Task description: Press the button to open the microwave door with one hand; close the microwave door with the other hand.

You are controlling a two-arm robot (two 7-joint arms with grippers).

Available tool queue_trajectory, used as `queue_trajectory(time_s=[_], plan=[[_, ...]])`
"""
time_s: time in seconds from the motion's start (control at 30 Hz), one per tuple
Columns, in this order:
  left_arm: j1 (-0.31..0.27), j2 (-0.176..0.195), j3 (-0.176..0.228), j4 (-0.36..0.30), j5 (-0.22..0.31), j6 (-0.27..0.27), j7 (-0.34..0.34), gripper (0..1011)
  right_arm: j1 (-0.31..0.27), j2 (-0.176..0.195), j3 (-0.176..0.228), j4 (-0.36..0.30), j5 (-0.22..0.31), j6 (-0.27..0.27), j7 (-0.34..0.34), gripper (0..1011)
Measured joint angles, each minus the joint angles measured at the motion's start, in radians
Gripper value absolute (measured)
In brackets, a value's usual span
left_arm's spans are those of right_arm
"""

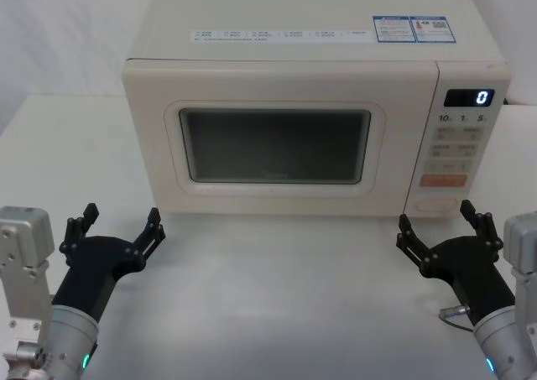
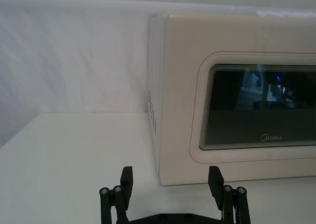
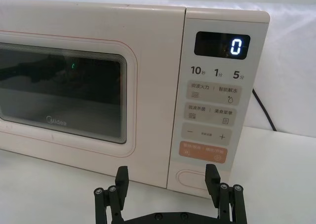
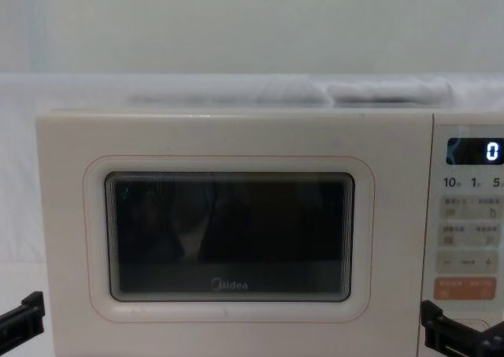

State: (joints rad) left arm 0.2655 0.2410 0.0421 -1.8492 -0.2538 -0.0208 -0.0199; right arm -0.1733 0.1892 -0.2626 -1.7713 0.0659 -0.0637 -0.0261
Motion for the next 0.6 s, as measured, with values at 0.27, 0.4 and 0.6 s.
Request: queue_trajectory(time_s=[0.27,0.4,0.6], plan=[[0.000,0.000,0.000,0.000,0.000,0.000,0.000,1001,0.000,0.000,0.000,0.000,0.000,0.000,0.000,1002],[0.000,0.000,0.000,0.000,0.000,0.000,0.000,1001,0.000,0.000,0.000,0.000,0.000,0.000,0.000,1002],[0.000,0.000,0.000,0.000,0.000,0.000,0.000,1001,0.000,0.000,0.000,0.000,0.000,0.000,0.000,1002]])
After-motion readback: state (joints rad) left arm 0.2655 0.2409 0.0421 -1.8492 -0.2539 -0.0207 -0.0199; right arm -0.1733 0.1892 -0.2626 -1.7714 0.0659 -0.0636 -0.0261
